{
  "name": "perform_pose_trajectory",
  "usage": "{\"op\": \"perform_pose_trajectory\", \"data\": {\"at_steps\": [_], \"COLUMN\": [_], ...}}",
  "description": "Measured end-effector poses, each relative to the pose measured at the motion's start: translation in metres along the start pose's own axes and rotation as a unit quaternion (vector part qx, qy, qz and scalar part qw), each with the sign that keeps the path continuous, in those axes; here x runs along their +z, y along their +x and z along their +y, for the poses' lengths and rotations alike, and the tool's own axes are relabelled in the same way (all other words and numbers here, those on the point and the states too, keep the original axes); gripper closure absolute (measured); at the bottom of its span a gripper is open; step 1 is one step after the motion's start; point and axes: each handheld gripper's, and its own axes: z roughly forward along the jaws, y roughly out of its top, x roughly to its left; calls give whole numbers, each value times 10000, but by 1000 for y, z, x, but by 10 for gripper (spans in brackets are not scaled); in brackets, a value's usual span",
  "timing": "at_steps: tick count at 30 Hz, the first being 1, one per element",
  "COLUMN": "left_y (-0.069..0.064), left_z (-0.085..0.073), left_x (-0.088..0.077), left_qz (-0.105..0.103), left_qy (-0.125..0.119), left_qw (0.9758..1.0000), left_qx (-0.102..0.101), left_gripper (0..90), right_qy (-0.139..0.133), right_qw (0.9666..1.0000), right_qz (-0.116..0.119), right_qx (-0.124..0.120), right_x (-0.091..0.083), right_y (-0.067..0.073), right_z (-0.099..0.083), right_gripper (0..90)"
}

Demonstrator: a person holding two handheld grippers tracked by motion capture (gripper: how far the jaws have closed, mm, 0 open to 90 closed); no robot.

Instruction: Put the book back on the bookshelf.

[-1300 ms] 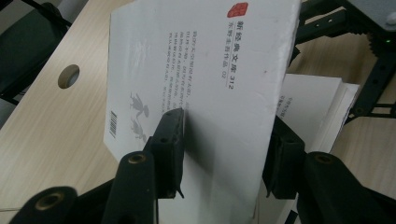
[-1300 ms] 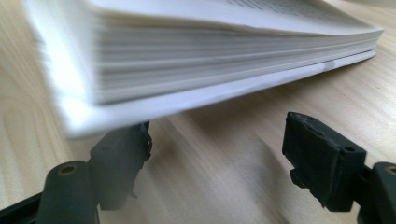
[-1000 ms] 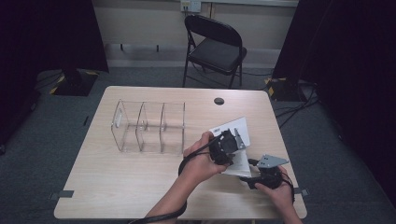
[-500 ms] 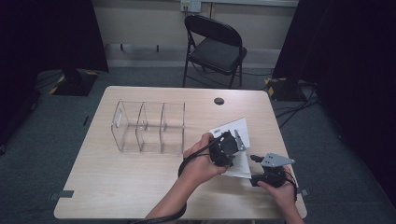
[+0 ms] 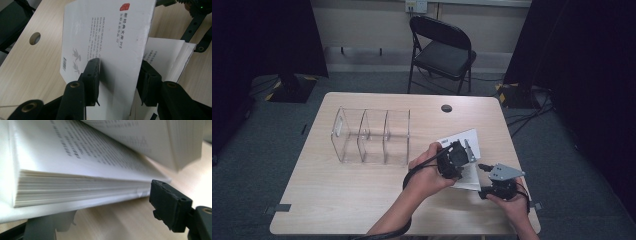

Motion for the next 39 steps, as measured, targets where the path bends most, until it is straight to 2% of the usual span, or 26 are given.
{"op": "perform_pose_trajectory", "data": {"at_steps": [6, 10, 12, 14, 16, 20, 21, 22, 24, 25, 28, 34, 39], "left_y": [4, 4, 5, 4, 6, 11, 12, 16, 21, 25, 33, 37, 39], "left_z": [2, 3, 4, 6, 8, 6, 6, 6, 5, 4, -4, -23, -35], "left_x": [-6, -6, -6, -8, -10, -12, -15, -22, -33, -38, -46, -47, -50], "left_qz": [-8, -62, -66, -41, -101, -322, -423, -486, -403, -442, -570, -598, -596], "left_qy": [40, 32, 27, 42, -28, -359, -507, -624, -880, -952, -866, -903, -858], "left_qw": [10000, 10000, 9999, 9999, 9999, 9988, 9976, 9966, 9949, 9939, 9931, 9907, 9908], "left_qx": [31, 27, 74, 93, 70, -91, -212, -242, -274, -326, -542, -822, -856], "left_gripper": [582, 577, 572, 574, 567, 525, 521, 528, 493, 468, 429, 425, 420], "right_qy": [-94, -63, 13, 112, 172, 115, 137, 177, 201, 216, 244, 325, 369], "right_qw": [9985, 9966, 9941, 9918, 9901, 9919, 9918, 9915, 9913, 9917, 9919, 9927, 9923], "right_qz": [182, 148, 149, 250, 311, 402, 413, 430, 476, 494, 558, 656, 749], "right_qx": [-514, -802, -1075, -1251, -1356, -1196, -1201, -1217, -1209, -1169, -1114, -962, -919], "right_x": [-1, -3, -5, -7, -9, -15, -15, -15, -15, -15, -15, -15, -14], "right_y": [4, 3, 4, 3, 2, -4, -6, -7, -11, -12, -16, -22, -26], "right_z": [13, 21, 28, 34, 40, 49, 50, 52, 54, 54, 57, 63, 66], "right_gripper": [338, 407, 454, 490, 526, 582, 587, 590, 593, 593, 592, 592, 590]}}
